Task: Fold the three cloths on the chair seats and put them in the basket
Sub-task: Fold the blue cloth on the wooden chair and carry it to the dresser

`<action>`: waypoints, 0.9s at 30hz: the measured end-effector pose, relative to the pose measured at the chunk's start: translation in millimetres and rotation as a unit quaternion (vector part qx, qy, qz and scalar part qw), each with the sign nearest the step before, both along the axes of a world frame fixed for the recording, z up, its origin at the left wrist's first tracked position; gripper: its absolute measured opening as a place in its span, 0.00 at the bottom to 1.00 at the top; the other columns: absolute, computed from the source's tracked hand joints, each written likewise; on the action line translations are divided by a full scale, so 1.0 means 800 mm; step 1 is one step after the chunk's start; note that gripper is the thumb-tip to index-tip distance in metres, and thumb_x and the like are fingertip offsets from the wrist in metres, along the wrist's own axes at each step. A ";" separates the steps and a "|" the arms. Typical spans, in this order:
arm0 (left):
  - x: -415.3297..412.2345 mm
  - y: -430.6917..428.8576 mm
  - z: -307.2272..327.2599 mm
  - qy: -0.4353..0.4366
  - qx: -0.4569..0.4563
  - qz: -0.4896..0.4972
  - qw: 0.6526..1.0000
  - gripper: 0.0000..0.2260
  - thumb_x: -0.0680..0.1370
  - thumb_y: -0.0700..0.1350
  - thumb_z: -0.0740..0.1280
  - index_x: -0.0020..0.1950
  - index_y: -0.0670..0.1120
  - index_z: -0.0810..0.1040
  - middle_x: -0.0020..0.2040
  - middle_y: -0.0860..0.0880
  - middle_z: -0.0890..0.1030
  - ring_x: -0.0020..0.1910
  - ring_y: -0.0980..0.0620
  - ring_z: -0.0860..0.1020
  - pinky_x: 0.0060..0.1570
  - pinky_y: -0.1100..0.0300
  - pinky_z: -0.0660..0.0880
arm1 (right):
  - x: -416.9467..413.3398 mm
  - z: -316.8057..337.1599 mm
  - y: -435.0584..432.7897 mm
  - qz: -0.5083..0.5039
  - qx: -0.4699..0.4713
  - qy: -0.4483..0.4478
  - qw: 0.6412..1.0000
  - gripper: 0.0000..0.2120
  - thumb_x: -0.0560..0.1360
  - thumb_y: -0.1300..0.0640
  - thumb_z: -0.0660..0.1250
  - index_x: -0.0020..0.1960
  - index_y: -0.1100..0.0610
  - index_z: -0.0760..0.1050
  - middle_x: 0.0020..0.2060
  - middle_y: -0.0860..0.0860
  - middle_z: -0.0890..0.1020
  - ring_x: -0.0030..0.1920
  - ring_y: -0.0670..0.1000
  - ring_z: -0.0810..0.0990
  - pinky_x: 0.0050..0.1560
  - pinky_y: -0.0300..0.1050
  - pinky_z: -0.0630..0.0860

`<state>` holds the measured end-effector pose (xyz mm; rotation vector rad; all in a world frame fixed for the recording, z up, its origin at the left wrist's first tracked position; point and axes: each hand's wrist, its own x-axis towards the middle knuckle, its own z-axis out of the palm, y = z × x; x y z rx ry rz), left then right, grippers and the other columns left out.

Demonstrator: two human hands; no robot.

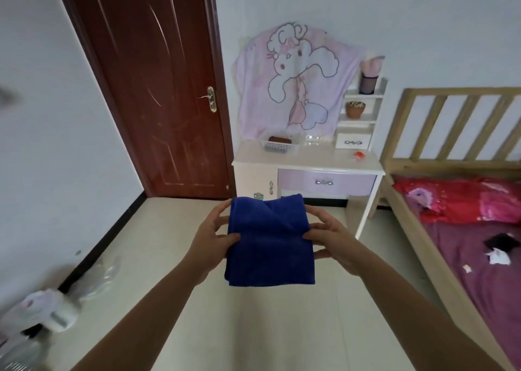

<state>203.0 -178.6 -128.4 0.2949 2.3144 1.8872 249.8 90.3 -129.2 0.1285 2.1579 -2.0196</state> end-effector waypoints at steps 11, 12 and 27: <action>-0.348 0.047 -0.031 -0.012 0.021 -0.019 1.000 0.29 0.77 0.34 0.67 0.72 0.59 0.67 0.63 0.56 0.77 0.60 0.52 0.77 0.45 0.53 0.82 | -0.334 -0.019 0.045 -0.023 0.005 -0.009 1.000 0.26 0.78 0.68 0.64 0.68 0.41 0.70 0.57 0.53 0.82 0.54 0.54 0.84 0.46 0.51 0.83; -0.385 0.052 -0.030 -0.013 0.023 -0.024 0.999 0.29 0.77 0.34 0.67 0.72 0.59 0.67 0.62 0.55 0.77 0.59 0.52 0.78 0.45 0.53 0.83 | -0.369 -0.017 0.050 -0.029 0.006 -0.013 0.999 0.27 0.78 0.68 0.63 0.68 0.41 0.70 0.57 0.53 0.83 0.53 0.54 0.85 0.46 0.51 0.83; -0.841 0.230 -0.054 -0.079 0.002 -0.117 0.990 0.30 0.76 0.35 0.67 0.71 0.61 0.66 0.63 0.52 0.76 0.59 0.49 0.78 0.47 0.49 0.83 | -0.768 -0.047 0.212 -0.114 -0.014 -0.048 0.992 0.28 0.77 0.70 0.63 0.70 0.45 0.70 0.55 0.56 0.84 0.53 0.56 0.85 0.46 0.53 0.83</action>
